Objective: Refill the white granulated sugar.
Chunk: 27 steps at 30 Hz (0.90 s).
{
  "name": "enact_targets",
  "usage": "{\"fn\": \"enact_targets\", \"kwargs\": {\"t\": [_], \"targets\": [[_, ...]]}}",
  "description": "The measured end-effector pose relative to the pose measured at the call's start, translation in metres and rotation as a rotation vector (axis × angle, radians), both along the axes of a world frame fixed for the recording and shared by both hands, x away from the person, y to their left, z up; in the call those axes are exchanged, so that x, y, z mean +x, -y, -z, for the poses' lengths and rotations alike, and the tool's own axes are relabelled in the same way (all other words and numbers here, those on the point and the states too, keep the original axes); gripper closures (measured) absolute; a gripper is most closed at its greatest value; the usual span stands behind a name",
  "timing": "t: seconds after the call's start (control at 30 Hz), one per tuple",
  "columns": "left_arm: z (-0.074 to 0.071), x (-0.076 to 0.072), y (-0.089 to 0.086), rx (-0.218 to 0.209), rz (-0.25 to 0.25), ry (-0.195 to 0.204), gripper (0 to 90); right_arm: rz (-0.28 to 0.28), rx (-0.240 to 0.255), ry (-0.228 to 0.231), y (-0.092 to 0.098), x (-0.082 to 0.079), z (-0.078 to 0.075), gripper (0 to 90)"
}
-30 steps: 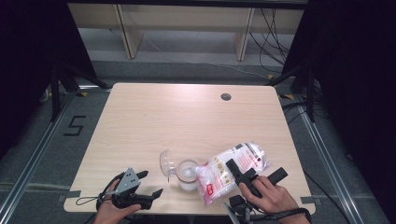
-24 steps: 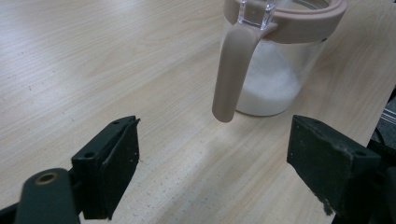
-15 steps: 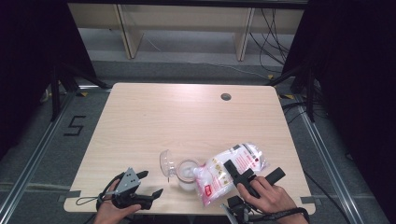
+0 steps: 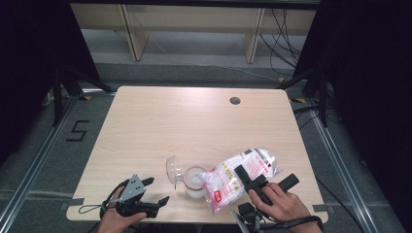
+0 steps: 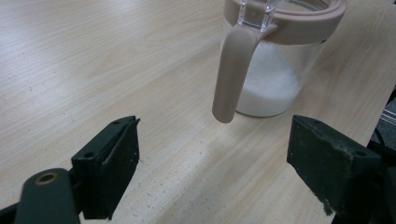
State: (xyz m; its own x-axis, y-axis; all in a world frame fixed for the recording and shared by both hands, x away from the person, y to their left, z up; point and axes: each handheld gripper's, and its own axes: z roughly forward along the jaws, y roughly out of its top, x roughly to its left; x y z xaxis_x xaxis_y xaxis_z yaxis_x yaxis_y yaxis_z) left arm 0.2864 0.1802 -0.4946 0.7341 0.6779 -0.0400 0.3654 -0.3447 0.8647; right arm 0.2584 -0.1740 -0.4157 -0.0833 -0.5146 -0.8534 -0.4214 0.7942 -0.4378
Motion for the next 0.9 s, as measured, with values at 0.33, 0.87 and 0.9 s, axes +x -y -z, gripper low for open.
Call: {"fn": "enact_targets", "kwargs": {"t": [0.33,0.87,0.9], "targets": [[0.0008,0.0001,0.0004,0.001,0.003,0.0,16.7,-0.008,-0.052,0.023,-0.0028,0.0005,0.0,74.1],[0.0008,0.0004,0.0001,0.017,0.001,0.0,16.7,-0.003,-0.05,0.022,-0.0028,0.0021,0.0008,74.4],[0.0009,0.0005,0.0001,0.016,0.002,0.0,16.7,-0.003,-0.05,0.022,-0.0028,0.0021,0.0008,74.4]]}}
